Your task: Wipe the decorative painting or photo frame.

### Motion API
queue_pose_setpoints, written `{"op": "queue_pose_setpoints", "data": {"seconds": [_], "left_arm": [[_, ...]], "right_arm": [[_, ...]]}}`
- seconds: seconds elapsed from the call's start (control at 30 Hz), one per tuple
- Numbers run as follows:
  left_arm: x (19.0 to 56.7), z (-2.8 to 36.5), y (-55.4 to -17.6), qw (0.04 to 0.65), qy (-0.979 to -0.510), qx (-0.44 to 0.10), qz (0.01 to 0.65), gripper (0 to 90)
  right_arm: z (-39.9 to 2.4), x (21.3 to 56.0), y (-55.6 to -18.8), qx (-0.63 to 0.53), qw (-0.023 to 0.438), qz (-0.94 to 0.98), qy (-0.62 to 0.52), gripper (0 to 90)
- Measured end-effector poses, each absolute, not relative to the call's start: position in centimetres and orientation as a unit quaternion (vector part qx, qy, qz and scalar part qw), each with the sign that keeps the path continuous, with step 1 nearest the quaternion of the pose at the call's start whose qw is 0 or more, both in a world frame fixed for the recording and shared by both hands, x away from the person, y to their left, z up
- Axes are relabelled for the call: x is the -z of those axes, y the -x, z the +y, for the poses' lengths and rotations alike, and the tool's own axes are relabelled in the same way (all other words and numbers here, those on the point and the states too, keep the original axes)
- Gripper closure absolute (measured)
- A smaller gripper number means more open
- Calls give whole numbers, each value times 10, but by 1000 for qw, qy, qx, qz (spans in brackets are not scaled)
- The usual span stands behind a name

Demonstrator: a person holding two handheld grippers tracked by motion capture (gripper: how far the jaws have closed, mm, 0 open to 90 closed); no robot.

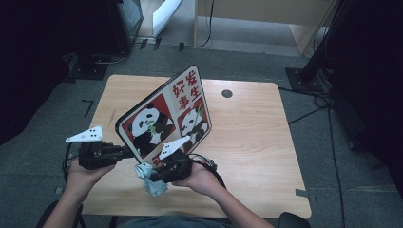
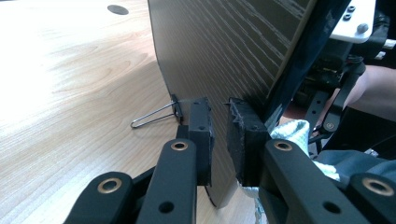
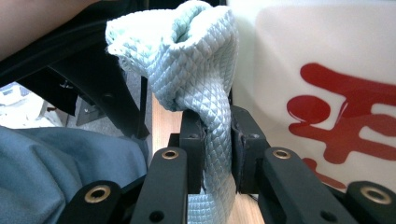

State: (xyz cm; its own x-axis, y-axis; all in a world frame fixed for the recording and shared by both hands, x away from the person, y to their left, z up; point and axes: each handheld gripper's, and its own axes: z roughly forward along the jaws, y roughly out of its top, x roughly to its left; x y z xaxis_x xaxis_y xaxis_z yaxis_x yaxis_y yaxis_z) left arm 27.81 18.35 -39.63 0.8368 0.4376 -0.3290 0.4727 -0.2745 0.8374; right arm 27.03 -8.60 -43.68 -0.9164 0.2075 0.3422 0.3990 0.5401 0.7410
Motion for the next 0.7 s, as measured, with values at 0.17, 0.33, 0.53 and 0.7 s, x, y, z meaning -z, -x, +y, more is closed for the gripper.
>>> {"op": "queue_pose_setpoints", "data": {"seconds": [0.17, 0.33, 0.53, 0.7], "left_arm": [[396, 184, -278, 530, -799, 14, 285, 803], [396, 184, -278, 531, -798, 13, 285, 802], [395, 185, -279, 532, -797, 12, 286, 787], [395, 188, -280, 533, -795, 11, 290, 788]], "right_arm": [[-85, 431, -271, 450, 106, -869, 175, 774], [-84, 428, -271, 451, 106, -869, 176, 774], [-84, 421, -272, 455, 105, -867, 175, 774], [-84, 416, -272, 461, 104, -864, 176, 776]]}}
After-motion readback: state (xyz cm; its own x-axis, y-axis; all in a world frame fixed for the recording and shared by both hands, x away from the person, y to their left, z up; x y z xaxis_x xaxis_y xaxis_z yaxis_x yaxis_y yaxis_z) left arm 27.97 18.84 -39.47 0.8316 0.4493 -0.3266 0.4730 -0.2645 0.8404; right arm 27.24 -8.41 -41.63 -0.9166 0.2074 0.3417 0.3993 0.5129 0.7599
